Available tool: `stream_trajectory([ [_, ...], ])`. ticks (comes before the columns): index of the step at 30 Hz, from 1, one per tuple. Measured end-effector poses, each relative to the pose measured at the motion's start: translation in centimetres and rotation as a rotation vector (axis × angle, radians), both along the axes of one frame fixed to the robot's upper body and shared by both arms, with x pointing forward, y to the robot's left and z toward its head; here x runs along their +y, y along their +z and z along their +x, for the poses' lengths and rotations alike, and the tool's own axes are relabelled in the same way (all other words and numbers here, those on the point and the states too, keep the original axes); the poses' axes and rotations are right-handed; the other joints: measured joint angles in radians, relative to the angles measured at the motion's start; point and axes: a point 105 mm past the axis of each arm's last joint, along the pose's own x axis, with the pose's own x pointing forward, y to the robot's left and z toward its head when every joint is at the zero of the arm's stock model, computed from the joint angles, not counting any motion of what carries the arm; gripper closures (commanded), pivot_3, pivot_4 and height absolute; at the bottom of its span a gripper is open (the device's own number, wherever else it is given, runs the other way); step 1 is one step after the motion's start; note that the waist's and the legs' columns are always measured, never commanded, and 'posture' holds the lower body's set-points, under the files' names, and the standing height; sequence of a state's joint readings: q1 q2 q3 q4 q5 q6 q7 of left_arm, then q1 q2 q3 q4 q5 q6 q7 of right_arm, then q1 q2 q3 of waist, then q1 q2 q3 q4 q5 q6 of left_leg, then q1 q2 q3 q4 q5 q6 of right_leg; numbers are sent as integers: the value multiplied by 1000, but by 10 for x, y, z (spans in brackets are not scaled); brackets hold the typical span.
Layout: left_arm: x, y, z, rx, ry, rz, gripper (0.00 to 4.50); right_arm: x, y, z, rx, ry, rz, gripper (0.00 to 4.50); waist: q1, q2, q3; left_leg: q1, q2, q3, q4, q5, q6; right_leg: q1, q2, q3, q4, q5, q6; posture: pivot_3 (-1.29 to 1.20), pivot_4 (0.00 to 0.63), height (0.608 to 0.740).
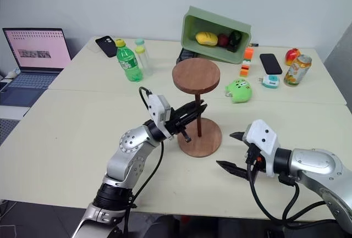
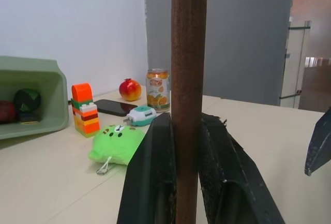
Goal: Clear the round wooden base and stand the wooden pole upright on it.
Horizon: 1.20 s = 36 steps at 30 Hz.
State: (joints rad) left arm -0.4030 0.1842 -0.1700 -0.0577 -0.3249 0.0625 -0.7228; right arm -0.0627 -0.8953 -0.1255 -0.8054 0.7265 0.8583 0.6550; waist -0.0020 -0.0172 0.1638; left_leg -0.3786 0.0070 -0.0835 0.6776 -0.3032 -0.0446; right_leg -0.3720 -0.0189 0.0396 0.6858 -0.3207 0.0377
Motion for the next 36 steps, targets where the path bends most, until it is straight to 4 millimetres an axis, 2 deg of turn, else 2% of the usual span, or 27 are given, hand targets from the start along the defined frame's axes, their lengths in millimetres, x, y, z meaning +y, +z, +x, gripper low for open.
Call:
stream_trajectory([
  [15,16,-9,0,23,61,11,4242,1,2,1,-9,0,2,0,-4,1,-3,5,1,1,-3,0,0,4,1,0,-2,0,0,0,150,740],
  [24,12,-13,0,4,52,86,4242,1,2,1,-10,-1,5,0,-7,1,-6,23,1,4,-14,0,0,18,1,1,-8,0,0,0,150,740],
  [36,15,-15,4,17,97,86,4242,1,2,1,-11,-2,7,0,-12,0,-7,30,2,5,-16,0,0,23,1,2,-8,-1,0,0,150,740],
])
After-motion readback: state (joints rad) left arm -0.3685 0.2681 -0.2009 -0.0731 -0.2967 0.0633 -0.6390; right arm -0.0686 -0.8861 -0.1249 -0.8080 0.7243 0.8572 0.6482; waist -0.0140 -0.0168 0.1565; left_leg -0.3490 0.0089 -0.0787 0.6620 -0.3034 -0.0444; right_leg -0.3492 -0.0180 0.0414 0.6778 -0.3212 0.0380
